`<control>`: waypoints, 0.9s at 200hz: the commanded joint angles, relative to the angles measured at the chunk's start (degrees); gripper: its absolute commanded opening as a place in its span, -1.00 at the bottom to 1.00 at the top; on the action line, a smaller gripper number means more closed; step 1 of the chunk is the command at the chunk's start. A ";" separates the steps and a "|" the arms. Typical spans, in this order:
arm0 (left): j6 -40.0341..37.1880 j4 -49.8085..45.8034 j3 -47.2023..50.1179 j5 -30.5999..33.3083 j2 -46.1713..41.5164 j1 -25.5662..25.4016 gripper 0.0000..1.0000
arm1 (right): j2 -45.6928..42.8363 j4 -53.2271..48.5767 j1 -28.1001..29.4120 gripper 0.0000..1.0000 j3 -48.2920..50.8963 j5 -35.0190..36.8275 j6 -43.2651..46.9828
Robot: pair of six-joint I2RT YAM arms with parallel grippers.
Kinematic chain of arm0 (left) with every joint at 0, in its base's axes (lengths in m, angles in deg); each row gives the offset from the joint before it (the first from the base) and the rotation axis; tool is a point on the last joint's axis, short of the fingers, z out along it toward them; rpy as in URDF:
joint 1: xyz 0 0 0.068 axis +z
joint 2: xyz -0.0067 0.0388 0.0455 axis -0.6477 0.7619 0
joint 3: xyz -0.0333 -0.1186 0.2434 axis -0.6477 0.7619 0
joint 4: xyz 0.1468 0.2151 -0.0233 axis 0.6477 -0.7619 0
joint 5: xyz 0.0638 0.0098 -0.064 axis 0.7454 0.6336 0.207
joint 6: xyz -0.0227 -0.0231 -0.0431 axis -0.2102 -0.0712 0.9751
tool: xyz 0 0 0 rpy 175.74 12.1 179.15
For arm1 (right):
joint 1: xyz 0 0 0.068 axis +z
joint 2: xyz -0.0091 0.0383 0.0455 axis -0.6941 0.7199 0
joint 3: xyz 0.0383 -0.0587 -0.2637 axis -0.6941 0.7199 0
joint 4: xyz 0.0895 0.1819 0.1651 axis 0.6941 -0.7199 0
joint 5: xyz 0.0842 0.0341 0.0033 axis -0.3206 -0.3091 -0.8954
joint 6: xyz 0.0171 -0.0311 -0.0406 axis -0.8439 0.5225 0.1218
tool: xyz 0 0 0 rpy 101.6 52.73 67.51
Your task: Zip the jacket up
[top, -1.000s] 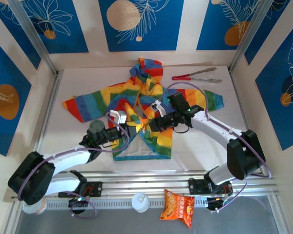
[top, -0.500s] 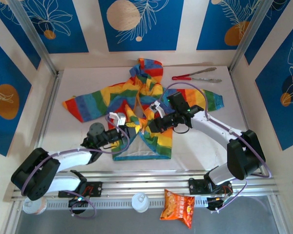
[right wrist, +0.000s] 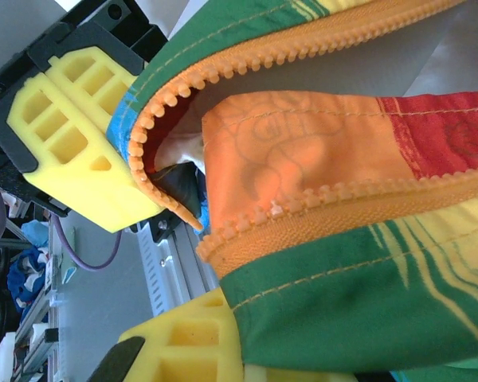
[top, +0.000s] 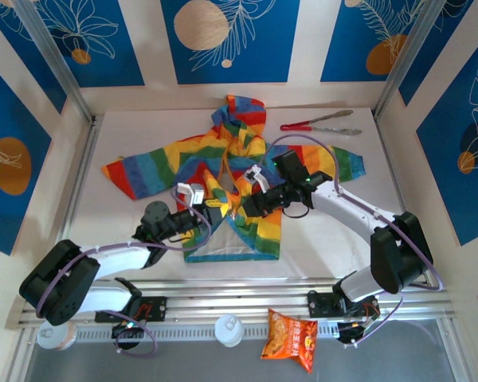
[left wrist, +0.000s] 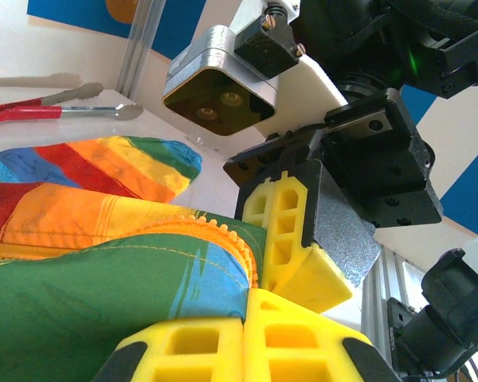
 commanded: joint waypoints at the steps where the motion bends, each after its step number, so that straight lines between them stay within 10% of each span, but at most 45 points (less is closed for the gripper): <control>1: 0.22 3.15 0.71 -2.33 0.26 -0.44 -1.00 | -0.22 -0.69 -0.15 -1.00 -1.62 -2.85 1.22; 180: 1.09 4.57 2.58 -4.05 0.46 -0.25 -1.00 | -1.05 -1.04 -0.64 -1.00 -2.01 -4.03 1.95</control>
